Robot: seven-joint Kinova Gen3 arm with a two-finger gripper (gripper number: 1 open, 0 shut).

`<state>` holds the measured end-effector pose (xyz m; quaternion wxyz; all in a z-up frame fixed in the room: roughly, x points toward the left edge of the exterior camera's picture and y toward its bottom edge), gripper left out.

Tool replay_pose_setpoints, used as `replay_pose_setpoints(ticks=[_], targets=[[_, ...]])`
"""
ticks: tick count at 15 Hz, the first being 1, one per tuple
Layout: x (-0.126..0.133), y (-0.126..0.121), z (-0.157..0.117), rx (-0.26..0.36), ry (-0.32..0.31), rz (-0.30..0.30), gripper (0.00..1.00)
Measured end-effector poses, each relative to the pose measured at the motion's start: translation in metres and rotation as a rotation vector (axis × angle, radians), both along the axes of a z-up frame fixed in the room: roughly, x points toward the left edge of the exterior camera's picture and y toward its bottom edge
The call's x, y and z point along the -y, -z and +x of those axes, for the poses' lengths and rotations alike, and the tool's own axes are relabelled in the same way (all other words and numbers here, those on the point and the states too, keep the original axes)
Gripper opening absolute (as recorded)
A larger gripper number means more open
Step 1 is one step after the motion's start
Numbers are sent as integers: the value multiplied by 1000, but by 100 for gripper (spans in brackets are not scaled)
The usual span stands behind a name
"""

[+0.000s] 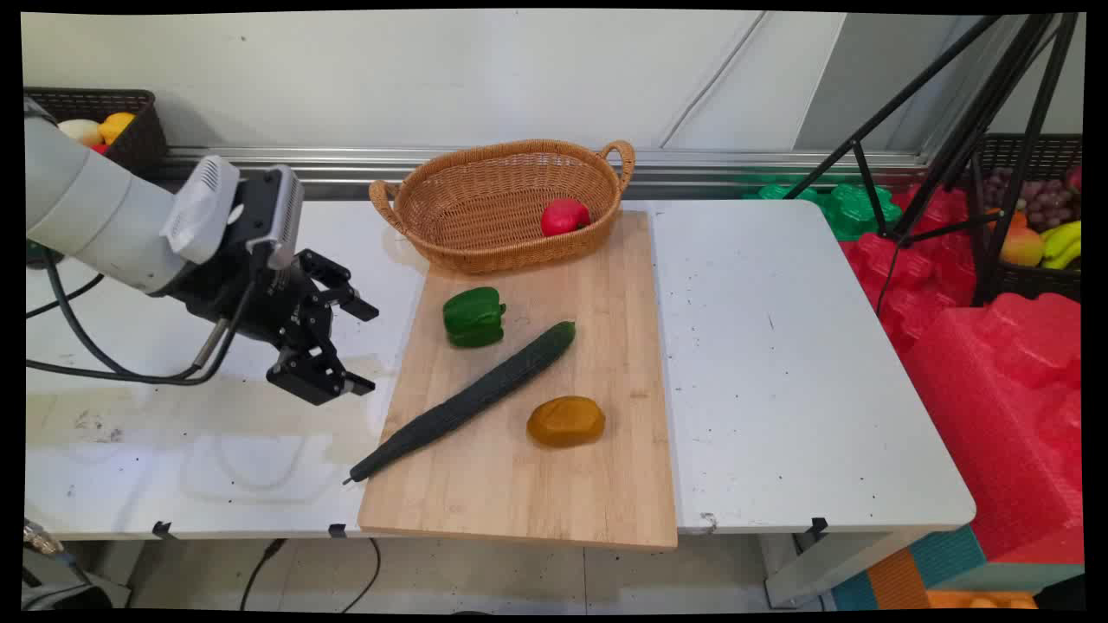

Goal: Pick up the cucumber from the cutting board

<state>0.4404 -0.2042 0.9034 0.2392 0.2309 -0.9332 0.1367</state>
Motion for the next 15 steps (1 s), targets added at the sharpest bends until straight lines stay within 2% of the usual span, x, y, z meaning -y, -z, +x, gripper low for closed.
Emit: replay_pose_setpoints(ticks=[5, 9, 15], targets=[[4, -13, -7, -63, -61, -26, 100], [15, -16, -27, -94, -122, -18, 100], [27, 18, -70, -59, -162, 46, 100]])
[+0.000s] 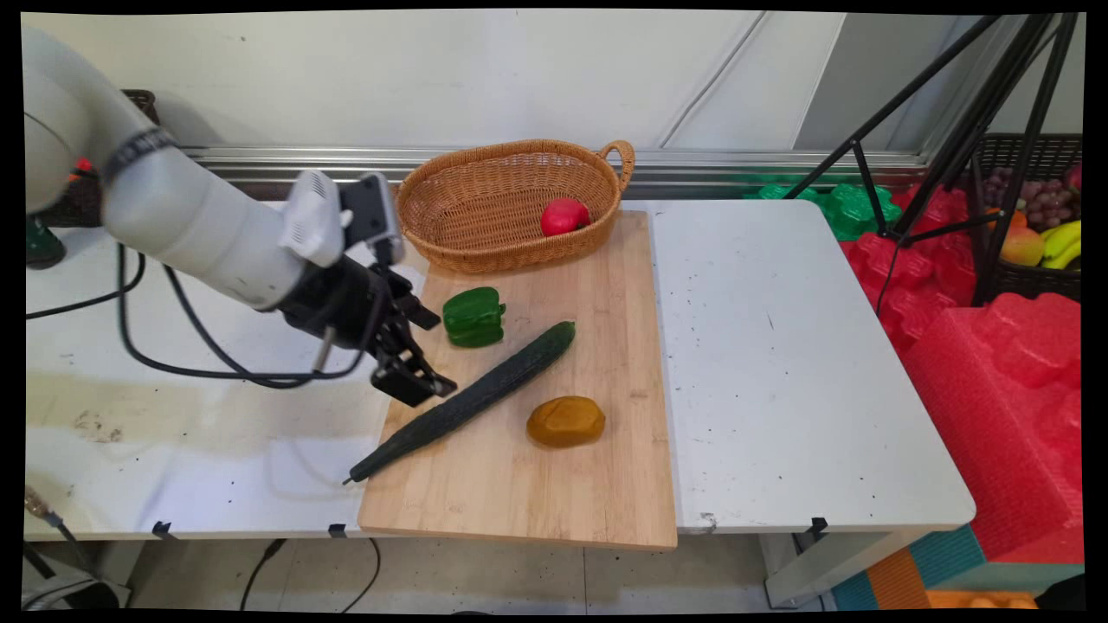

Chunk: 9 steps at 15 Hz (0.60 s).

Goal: Pick up the cucumber from the cutting board

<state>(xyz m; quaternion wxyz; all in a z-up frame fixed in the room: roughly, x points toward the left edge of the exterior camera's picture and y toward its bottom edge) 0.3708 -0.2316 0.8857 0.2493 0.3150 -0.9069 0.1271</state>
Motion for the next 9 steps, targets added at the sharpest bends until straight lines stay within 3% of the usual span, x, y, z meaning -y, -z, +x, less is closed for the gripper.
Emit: replay_pose_setpoints(ticks=[9], targets=[[18, 60, -34, 59, -49, 90, 100]])
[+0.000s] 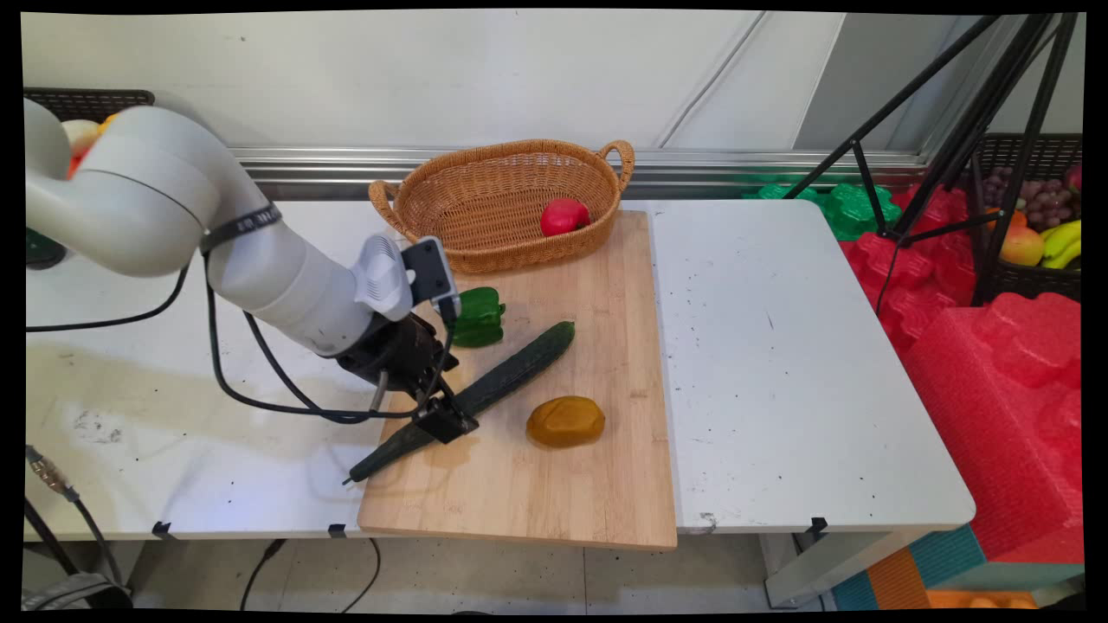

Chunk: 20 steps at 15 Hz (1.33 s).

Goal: Pick up the cucumber from the cutting board, then place the picked object in the vegetable basket

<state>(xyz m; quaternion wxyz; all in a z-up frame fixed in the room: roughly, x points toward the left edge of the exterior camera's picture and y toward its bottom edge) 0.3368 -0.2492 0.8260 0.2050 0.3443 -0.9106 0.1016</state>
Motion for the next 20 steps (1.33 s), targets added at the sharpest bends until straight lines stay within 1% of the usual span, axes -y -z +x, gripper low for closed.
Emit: replay_pose_setpoints(ticks=[5, 6, 10, 14, 18, 20], targets=[[3, 18, -7, 16, -27, 25, 100], [4, 20, -8, 18, -32, 28, 0], [4, 24, -10, 23, -46, 29, 0], [3, 21, -10, 25, -56, 18, 0], [1, 6, -9, 15, -64, -5, 0], [0, -7, -7, 1, -71, -24, 0]])
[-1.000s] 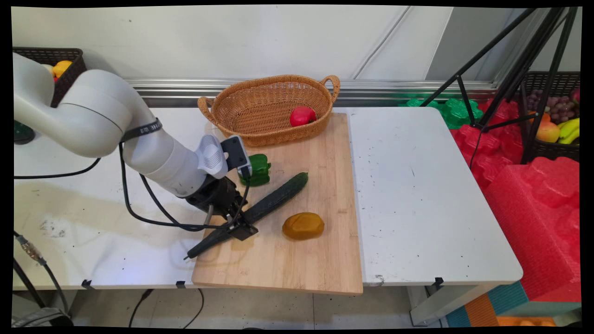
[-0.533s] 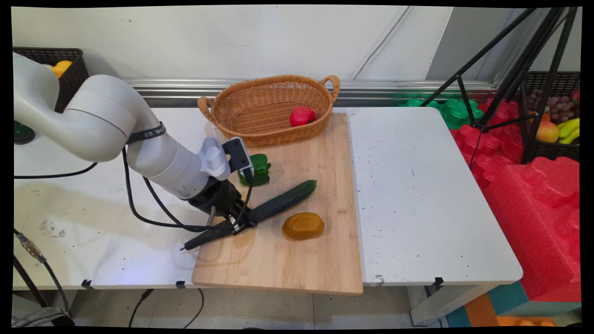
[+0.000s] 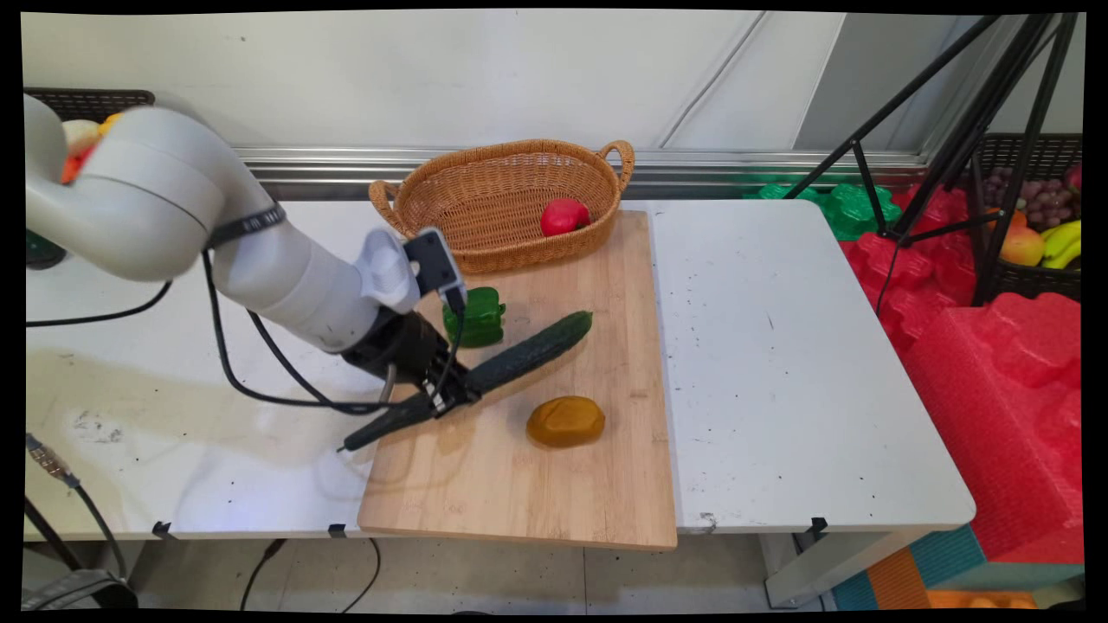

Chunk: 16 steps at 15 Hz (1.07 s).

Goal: Place the picked object in the vegetable basket

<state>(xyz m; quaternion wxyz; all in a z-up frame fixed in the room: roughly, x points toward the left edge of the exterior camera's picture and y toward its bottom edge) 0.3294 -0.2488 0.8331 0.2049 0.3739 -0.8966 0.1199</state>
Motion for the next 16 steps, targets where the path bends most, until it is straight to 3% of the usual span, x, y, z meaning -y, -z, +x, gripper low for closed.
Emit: replay_pose_setpoints(ticks=[4, 7, 10, 16], targets=[[3, -44, 4, -55, -16, -64, 0], [20, -81, 10, -73, -23, -130, 0], [49, -109, 17, -46, -46, -190, 0], [117, -123, 30, 30, -130, -245, 0]])
